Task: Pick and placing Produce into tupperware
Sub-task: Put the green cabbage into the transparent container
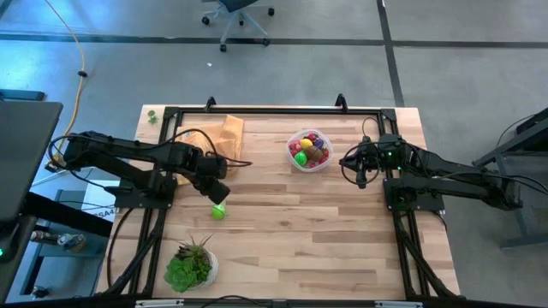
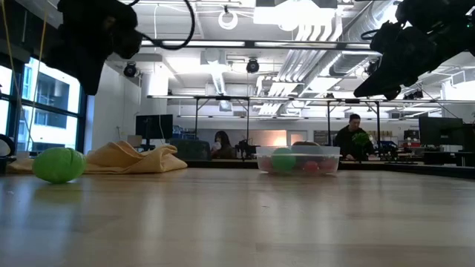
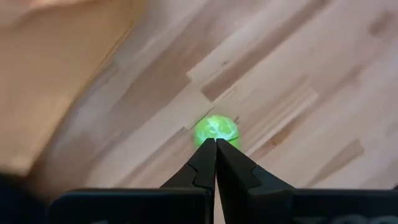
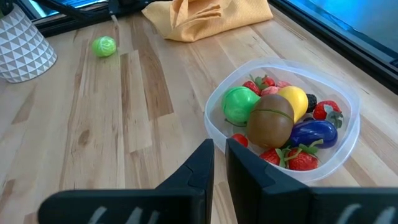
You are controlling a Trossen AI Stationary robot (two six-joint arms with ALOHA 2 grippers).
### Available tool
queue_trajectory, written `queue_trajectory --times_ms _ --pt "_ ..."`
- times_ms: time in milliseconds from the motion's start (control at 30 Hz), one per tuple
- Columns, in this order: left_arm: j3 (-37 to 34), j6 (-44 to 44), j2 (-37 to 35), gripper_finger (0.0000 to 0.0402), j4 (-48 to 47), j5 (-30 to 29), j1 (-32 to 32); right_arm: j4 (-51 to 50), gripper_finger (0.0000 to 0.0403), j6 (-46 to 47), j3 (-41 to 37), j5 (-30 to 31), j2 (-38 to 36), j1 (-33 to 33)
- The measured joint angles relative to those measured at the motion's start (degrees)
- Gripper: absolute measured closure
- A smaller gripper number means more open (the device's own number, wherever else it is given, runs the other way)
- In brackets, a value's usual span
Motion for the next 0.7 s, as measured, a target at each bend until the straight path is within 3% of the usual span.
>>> queue_trajectory --times_ms 100,333,700 --pt "0.0 -6.27 0.6 0.0401 -1.26 0.63 -0.01 -0.14 0.0373 -0.01 0.0 -0.01 0.0 0.0" --pt "0.0 -7.04 1.41 0.0401 2.04 5.89 -0.52 -0.65 0.0373 0.0 0.02 0.0 0.0 -0.02" --pt "0.0 -14.29 3.27 0.0401 0.38 4.26 -8.29 -0.96 0.0373 -0.01 0.02 0.0 0.02 0.0"
